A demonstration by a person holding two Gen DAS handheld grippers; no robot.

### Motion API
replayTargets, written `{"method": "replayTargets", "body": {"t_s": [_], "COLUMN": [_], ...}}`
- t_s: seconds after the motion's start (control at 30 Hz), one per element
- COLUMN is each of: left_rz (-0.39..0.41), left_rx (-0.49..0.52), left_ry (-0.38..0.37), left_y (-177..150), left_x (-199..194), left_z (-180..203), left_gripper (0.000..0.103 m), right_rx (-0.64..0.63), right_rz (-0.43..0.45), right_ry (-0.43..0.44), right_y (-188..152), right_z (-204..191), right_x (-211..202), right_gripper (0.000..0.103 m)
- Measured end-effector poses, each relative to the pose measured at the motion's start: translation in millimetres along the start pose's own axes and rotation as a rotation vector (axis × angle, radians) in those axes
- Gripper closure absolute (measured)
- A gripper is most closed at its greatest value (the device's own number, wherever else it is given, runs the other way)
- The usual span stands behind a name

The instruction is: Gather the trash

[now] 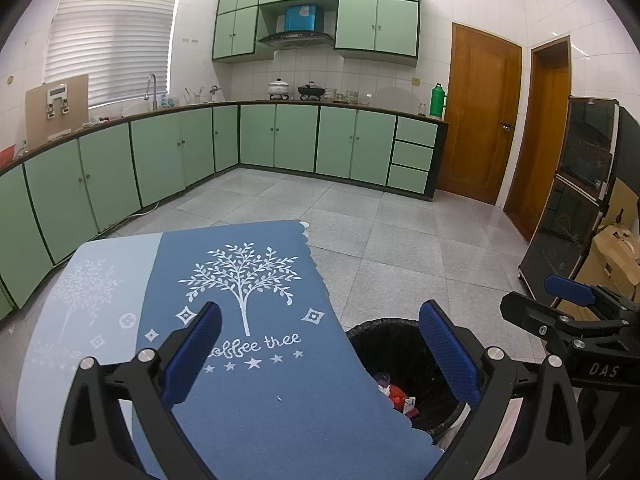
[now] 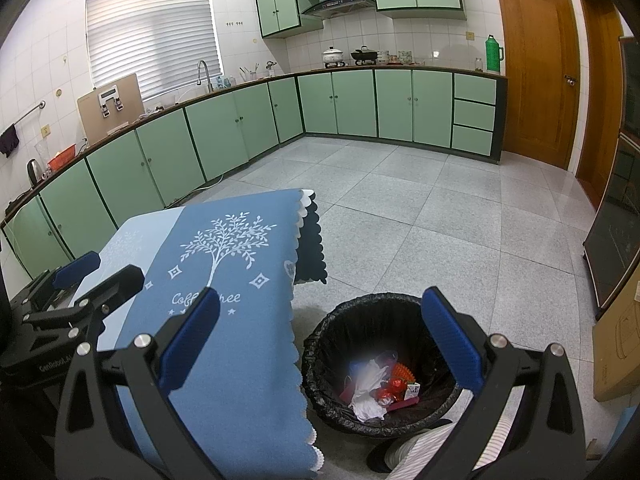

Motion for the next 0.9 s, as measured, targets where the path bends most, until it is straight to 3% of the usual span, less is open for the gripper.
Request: {"method": "replayTargets", "body": {"t_s": [0.9], "left_rz": [-0.001], "left_rx": [-0.001], "left_ry": [0.003], "left_y": [-0.9], "left_x": [0.8], "left_z": [-2.3], "left_gripper": [0.006], "right_rx": [-0.005], "right_rz": [-0.002], "right_ry": [0.01], "right_y": [-1.5], "right_z": [-2.0], "right_x": [6.2], "right_gripper": [0.005]}}
Point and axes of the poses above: each gripper's, at about its wrist camera, not at the fingertips, and x roughly the way its jaws point, z to its right, y to its top, the point moved 4 cm from there along x, roughly the way its jaws point, and after that the axes turned 10 degrees about z, right-handed, at the moved point
